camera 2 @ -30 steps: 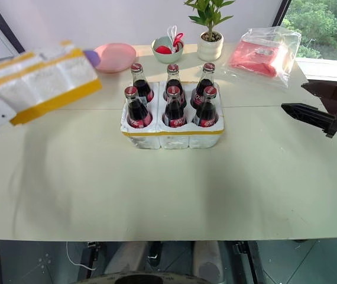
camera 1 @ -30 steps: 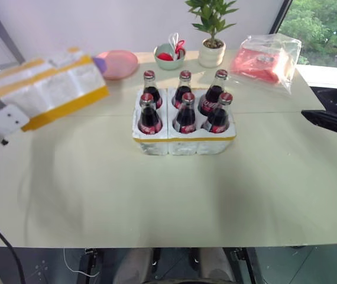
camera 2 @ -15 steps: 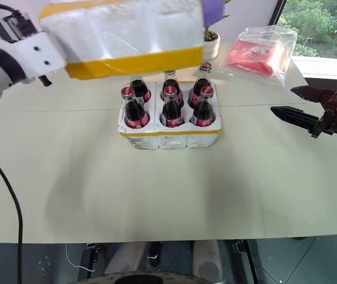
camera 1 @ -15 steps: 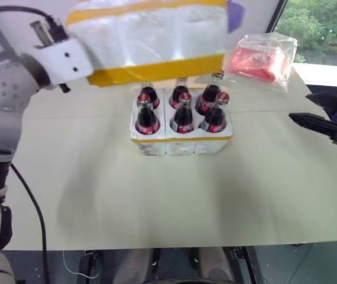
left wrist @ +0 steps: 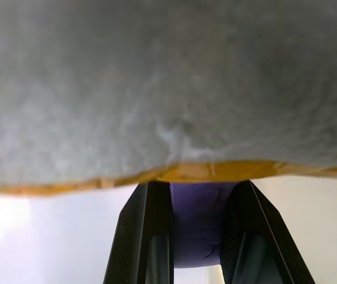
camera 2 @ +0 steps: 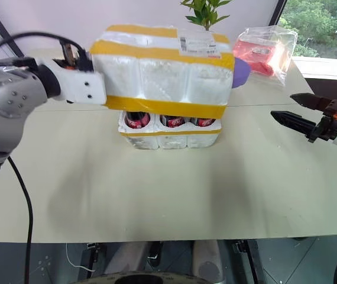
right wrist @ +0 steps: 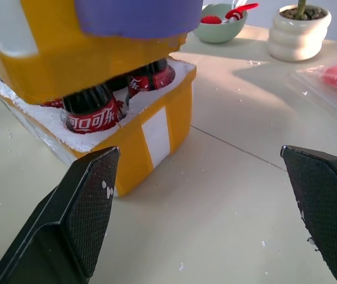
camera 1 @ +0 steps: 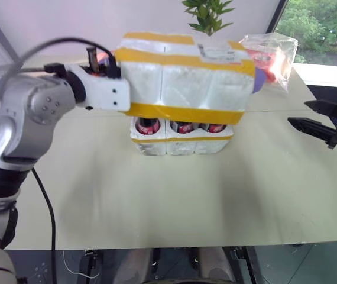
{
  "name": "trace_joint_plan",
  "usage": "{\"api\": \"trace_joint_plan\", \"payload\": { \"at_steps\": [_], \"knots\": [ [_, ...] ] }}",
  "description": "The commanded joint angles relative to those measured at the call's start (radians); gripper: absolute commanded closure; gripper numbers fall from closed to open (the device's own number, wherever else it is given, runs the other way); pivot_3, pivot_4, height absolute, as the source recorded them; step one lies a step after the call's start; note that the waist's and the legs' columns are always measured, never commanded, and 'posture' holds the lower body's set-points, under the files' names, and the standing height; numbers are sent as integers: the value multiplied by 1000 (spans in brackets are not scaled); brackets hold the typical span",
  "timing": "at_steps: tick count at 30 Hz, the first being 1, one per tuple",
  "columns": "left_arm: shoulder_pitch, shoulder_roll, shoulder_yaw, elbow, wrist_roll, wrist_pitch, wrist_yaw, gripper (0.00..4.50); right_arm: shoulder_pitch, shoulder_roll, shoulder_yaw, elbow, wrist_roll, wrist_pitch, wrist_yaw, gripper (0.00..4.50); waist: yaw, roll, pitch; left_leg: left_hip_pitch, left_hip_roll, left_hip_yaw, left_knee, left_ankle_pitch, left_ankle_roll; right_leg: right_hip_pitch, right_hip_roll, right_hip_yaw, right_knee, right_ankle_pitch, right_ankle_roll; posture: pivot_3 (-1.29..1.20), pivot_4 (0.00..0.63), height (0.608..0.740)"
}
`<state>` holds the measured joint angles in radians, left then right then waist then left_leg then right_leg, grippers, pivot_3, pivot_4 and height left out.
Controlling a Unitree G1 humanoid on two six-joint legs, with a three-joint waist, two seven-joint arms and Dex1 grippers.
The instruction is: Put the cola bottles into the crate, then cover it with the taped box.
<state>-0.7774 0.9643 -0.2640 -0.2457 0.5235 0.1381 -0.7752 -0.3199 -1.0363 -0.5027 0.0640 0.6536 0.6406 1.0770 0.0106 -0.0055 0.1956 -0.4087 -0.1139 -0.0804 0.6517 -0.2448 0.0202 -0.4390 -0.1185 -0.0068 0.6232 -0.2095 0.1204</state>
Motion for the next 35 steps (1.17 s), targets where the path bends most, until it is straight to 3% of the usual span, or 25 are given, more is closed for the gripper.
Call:
{"api": "trace_joint_plan", "payload": {
  "at_steps": [1, 5, 9, 12, 14, 16, 18, 19, 22, 25, 35],
  "knots": [
    [40, -17, 9, -25, 59, -2, 17, 2356, -3, 3, -45, -28, 22, -12, -10, 0, 1, 0, 0, 0, 0, 0, 0, 0, 0, 0, 0, 0, 0, 0, 0, 0, 150, 740],
    [133, -52, 70, -77, 28, 68, -4, 370, 3, 3, -52, -37, 26, -4, -16, 0, 1, 0, 0, 0, 0, 0, 0, 0, 0, 0, 0, 0, 0, 0, 0, 0, 150, 740],
    [212, -121, 196, -124, -89, 176, -5, 370, 12, -1, -50, -50, 30, 4, -17, 0, 1, 0, 0, 0, 0, 0, 1, 0, 0, 0, 0, 0, 1, 0, 0, 0, 150, 740],
    [234, -174, 333, -127, -260, 246, -35, 370, 21, -9, -44, -58, 29, 9, -13, 0, 1, 0, 0, 0, 0, -1, 2, 0, 0, 0, 0, 0, 1, 0, 0, 0, 150, 740],
    [222, -219, 462, -112, -420, 413, -81, 370, 23, -14, -37, -61, 30, 12, -9, 0, 1, 0, 0, 0, 0, -1, 2, 0, 0, 0, 0, 0, 2, 0, 0, 0, 150, 740],
    [181, -254, 671, -82, -716, 695, -201, 370, 19, -20, -27, -66, 29, 17, -5, 0, -1, 0, 0, 0, 0, -1, 2, 0, 0, 0, 0, 0, 3, 0, 0, 0, 150, 740],
    [137, -190, 824, 3, -936, 958, -330, 370, 19, -26, -17, -80, 25, 17, 0, 0, -5, -1, 1, 0, 0, -1, 4, 0, 0, 0, 0, 0, 4, 0, 0, 0, 150, 740],
    [148, -142, 849, 36, -984, 987, -377, 370, 20, -28, -15, -85, 25, 18, 3, 0, -13, -1, 1, 0, 1, -1, 4, 0, 0, -1, 1, 0, 6, 0, 0, 0, 150, 740],
    [247, 33, 841, 162, -1036, 925, -538, 370, 10, -39, -3, -78, 26, 21, 24, 0, -26, 0, 0, 1, 1, 0, 5, 0, 0, 0, 1, 0, 6, -1, 1, 0, 150, 740],
    [305, 142, 799, 252, -1077, 878, -658, 370, -8, -55, 38, -55, 8, 5, 64, 0, -24, 0, 0, 2, 0, 0, 5, -1, 0, 1, 0, 0, 5, -1, 1, 0, 150, 740],
    [345, 156, 708, 260, -1153, 792, -657, 370, -140, -58, 157, -2, -17, -13, 123, 0, -23, 0, 0, 1, 1, -1, 4, -1, 0, 0, -1, 1, 4, -1, 0, 0, 150, 740]
  ]
}}
